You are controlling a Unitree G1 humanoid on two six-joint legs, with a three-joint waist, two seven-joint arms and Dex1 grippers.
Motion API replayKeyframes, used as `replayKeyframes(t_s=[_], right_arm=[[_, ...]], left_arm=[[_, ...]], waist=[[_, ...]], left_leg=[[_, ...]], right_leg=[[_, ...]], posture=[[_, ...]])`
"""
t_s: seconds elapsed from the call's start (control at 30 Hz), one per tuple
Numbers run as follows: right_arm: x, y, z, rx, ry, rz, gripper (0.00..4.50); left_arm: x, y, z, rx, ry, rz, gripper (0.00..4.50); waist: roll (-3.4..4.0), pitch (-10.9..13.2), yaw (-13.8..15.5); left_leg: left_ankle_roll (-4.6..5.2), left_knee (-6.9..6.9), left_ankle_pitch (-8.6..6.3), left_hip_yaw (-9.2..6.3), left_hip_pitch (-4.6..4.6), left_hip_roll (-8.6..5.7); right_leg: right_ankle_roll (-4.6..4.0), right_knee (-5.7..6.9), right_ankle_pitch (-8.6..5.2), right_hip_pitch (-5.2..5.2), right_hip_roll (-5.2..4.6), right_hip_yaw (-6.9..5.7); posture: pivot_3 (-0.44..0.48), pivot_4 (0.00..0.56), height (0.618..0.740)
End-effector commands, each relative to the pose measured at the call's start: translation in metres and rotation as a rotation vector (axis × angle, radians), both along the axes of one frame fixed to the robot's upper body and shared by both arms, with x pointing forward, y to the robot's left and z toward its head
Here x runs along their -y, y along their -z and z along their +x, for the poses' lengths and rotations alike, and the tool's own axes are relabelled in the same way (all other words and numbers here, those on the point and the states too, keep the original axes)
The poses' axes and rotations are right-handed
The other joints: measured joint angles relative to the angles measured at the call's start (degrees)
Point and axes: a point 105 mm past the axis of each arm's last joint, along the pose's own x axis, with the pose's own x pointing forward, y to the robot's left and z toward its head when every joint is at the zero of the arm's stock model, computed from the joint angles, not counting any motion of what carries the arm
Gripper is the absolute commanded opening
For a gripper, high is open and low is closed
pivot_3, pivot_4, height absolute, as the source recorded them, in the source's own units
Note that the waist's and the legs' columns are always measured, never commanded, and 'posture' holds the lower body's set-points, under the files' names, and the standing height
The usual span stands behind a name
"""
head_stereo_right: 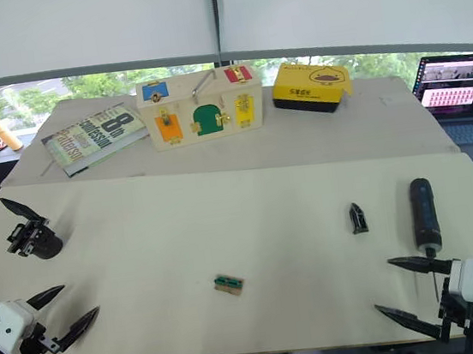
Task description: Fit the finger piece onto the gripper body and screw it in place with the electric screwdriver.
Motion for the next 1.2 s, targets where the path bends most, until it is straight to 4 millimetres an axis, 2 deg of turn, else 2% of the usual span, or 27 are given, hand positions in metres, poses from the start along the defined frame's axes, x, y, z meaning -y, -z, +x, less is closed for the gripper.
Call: replayKeyframes(t_s=[0.03, 0.1, 0.2, 0.27, 0.43, 0.53, 0.6, 0.7, 0.83, 1.2], right_arm=[[-0.012, -0.011, 0.006, 0.037, -0.036, 0.028, 4.44], [-0.029, -0.023, 0.015, 0.088, -0.059, 0.086, 4.44], [-0.048, -0.032, 0.023, 0.14, -0.082, 0.141, 4.44], [-0.064, -0.037, 0.026, 0.185, -0.103, 0.188, 4.44], [-0.105, -0.048, 0.028, 0.294, -0.151, 0.285, 4.44], [-0.113, -0.049, 0.031, 0.326, -0.156, 0.317, 4.44], [-0.114, -0.05, 0.035, 0.337, -0.146, 0.326, 4.44], [-0.116, -0.051, 0.038, 0.34, -0.173, 0.329, 4.44], [-0.118, -0.054, 0.042, 0.333, -0.207, 0.335, 4.44], [-0.118, -0.05, 0.046, 0.349, -0.195, 0.31, 4.44]], left_arm=[[-0.001, -0.013, 0.003, 0.05, -0.025, -0.053, 4.5], [-0.008, -0.024, 0.007, 0.121, -0.11, -0.185, 4.5], [-0.023, -0.028, 0.004, 0.208, -0.262, -0.278, 4.5], [-0.036, -0.022, -0.005, 0.256, -0.394, -0.318, 4.5], [-0.047, -0.002, -0.034, 0.295, -0.614, -0.362, 4.5], [-0.053, 0.002, -0.044, 0.315, -0.695, -0.342, 4.5], [-0.055, 0.001, -0.043, 0.325, -0.707, -0.348, 4.5], [-0.054, -0.007, -0.033, 0.349, -0.699, -0.366, 4.5], [-0.042, -0.014, -0.004, 0.326, -0.62, -0.296, 4.5], [-0.054, -0.003, 0.053, 0.28, -0.738, -0.275, 4.5]], waist=[[0.0, 0.0, 0.0], [0.01, 0.0, -0.28], [0.0, 0.0, -0.25], [0.0, -0.02, -0.26], [-0.04, -0.04, -0.19], [-0.22, -0.13, 0.12], [-0.23, -0.14, 0.33], [-0.24, -0.15, 0.38], [-0.26, -0.16, 0.46], [-0.23, -0.16, -0.19]], left_leg=[[0.0, 0.0, 0.0, 0.0, 0.0, 0.0], [0.0, 0.0, 0.0, 0.0, 0.01, 0.01], [-0.05, 0.04, 0.02, 0.04, 0.01, 0.14], [-0.1, 0.02, 0.01, 0.04, 0.07, 0.14], [-0.22, 0.0, -0.1, 0.03, 0.06, 0.17], [-0.15, 0.09, -0.14, 0.04, 0.03, 0.15], [-0.11, 0.19, -0.16, 0.04, 0.02, 0.14], [-0.08, 0.33, -0.17, 0.05, -0.01, 0.15], [-0.09, 0.35, -0.17, 0.03, 0.0, 0.14], [-0.51, 0.32, 0.06, 0.02, 0.0, 0.14]], right_leg=[[0.0, 0.0, 0.0, 0.0, 0.0, 0.0], [0.0, 0.02, 0.0, 0.0, 0.0, 0.0], [0.03, 0.02, 0.01, 0.0, -0.09, 0.0], [0.13, 0.03, 0.11, 0.0, -0.04, 0.0], [0.1, 0.01, 0.22, -0.02, 0.06, -0.05], [0.02, -0.01, 0.17, -0.01, 0.04, -0.13], [-0.22, 0.0, 0.03, 0.02, 0.02, -0.38], [-0.2, 0.02, 0.04, 0.03, 0.0, -0.45], [-0.21, 0.06, 0.07, 0.05, 0.08, -0.57], [0.05, 0.08, 0.29, 0.05, 0.07, -0.69]], posture=[[0.0, 0.15, 0.74], [0.0, 0.15, 0.74], [0.0, 0.15, 0.74], [0.0, 0.15, 0.74], [0.0, 0.15, 0.74], [0.0, 0.15, 0.74], [0.0, 0.15, 0.74], [0.0, 0.15, 0.74], [0.0, 0.15, 0.74], [0.0, 0.15, 0.74]])
